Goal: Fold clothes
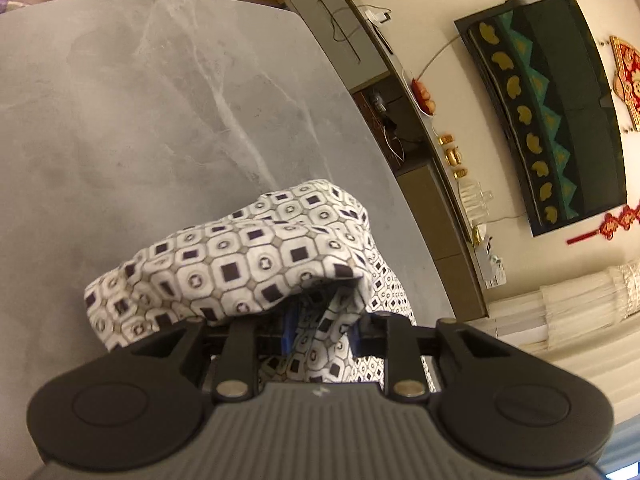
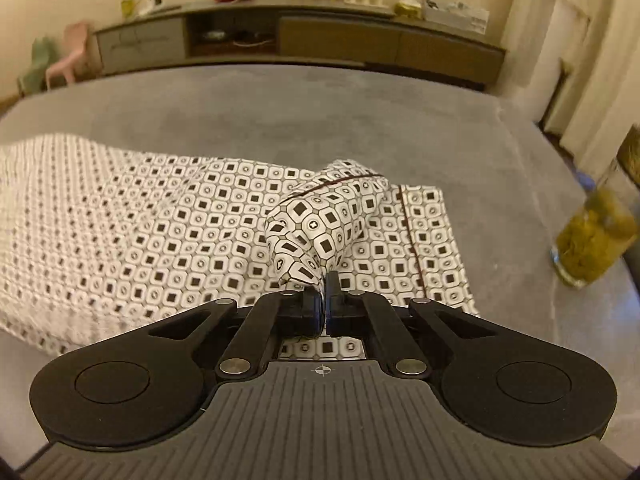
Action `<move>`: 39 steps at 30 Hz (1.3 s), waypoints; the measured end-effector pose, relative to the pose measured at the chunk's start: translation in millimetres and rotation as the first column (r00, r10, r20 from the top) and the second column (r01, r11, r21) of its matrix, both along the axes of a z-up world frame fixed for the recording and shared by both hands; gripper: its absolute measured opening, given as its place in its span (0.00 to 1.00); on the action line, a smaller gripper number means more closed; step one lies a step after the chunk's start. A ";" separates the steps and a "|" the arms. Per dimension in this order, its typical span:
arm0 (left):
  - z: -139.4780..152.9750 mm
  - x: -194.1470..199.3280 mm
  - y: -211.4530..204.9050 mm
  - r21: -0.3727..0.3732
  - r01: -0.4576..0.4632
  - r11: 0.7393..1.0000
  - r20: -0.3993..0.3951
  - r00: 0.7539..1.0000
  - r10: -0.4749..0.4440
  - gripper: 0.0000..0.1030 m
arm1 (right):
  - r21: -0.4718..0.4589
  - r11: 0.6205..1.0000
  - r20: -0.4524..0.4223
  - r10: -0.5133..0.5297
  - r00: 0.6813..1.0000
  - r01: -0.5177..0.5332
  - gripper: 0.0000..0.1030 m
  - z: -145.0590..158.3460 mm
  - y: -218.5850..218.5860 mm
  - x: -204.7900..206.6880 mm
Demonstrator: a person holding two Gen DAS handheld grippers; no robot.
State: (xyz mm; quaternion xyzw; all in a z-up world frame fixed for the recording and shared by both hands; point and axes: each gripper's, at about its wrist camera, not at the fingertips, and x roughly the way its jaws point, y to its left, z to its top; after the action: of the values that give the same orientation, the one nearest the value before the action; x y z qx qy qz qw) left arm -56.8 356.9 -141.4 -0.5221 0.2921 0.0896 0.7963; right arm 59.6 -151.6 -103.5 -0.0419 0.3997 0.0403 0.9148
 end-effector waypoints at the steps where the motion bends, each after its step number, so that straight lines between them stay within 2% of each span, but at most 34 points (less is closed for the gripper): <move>1: 3.9 0.1 -0.1 0.011 0.003 1.000 0.009 1.000 -0.003 0.23 | 0.031 1.000 0.020 -0.007 1.000 0.007 0.00 4.9 -1.0 -5.7; 4: 16.0 -7.5 0.9 0.053 0.013 0.999 0.033 0.999 -0.015 0.24 | 0.171 0.984 0.123 -0.066 0.990 0.044 0.00 26.3 -10.8 -15.4; 5: 19.3 -10.6 1.5 0.068 0.016 0.998 0.037 0.999 -0.019 0.28 | 0.214 0.975 0.141 -0.097 0.985 0.065 0.00 28.0 -11.7 -17.8; 7: 19.4 -16.3 5.0 0.088 0.012 0.996 0.022 1.000 -0.014 0.33 | 0.240 0.965 0.129 -0.141 0.982 0.107 0.00 26.4 -24.8 -13.8; 10: 11.8 -25.2 13.4 0.054 -0.022 0.998 0.018 1.000 0.021 0.34 | 0.308 0.935 0.071 -0.206 0.976 0.175 0.00 13.4 -48.1 -7.9; 13: 6.0 -32.3 18.6 0.011 -0.060 0.998 0.044 0.997 0.060 0.36 | 0.375 0.903 0.056 -0.248 0.967 0.210 0.00 8.4 -62.6 -9.3; 15: 6.5 -33.7 19.4 0.010 -0.091 0.996 0.060 0.994 0.090 0.36 | 0.390 0.893 0.056 -0.267 0.962 0.225 0.00 6.3 -67.2 -7.9; 18: 14.9 -42.2 17.9 0.039 -0.151 0.988 0.136 0.980 0.144 0.39 | 0.413 0.876 0.066 -0.300 0.952 0.247 0.00 -1.3 -76.5 0.1; 22: 14.1 -35.8 10.2 0.087 -0.109 0.990 0.106 0.989 0.100 0.39 | 0.429 0.865 0.061 -0.317 0.947 0.261 0.00 -1.2 -81.1 0.5; 26: 9.1 -38.1 11.0 0.042 -0.111 0.993 0.139 0.985 0.104 0.39 | 0.441 0.856 0.058 -0.326 0.943 0.269 0.00 -0.7 -82.4 1.1; 27: 9.5 -38.0 11.0 0.043 -0.107 0.993 0.142 0.985 0.100 0.35 | 0.440 0.857 0.050 -0.322 0.945 0.268 0.00 -2.3 -81.7 2.4; 28: 14.3 -37.1 8.5 0.076 -0.100 0.992 0.145 0.986 0.088 0.28 | 0.440 0.858 0.044 -0.316 0.948 0.265 0.00 -3.3 -81.0 2.2; 29: 19.1 -36.1 6.0 0.109 -0.092 0.990 0.147 0.986 0.076 0.00 | 0.437 0.861 0.042 -0.308 0.951 0.260 0.00 -3.6 -79.6 1.3; 31: 34.4 -36.3 1.2 0.182 -0.091 0.979 0.169 0.984 0.060 0.01 | 0.454 0.859 0.068 -0.300 0.951 0.238 0.00 3.9 -77.3 -1.2; 36: 92.8 -26.6 5.9 0.188 -0.120 0.975 0.315 0.947 0.056 0.01 | 0.540 0.826 0.211 -0.320 0.923 0.163 0.00 61.3 -79.6 -1.9; 39: 118.5 6.6 18.4 0.165 -0.123 0.979 0.342 0.938 0.061 0.01 | 0.512 0.840 0.247 -0.343 0.906 0.179 0.00 90.5 -80.5 26.9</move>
State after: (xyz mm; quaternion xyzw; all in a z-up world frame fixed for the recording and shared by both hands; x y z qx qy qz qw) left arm -50.2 375.3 -22.8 -0.4671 0.1182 0.0635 0.8740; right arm 86.5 -232.1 -13.0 0.2346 0.2206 0.0034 0.9467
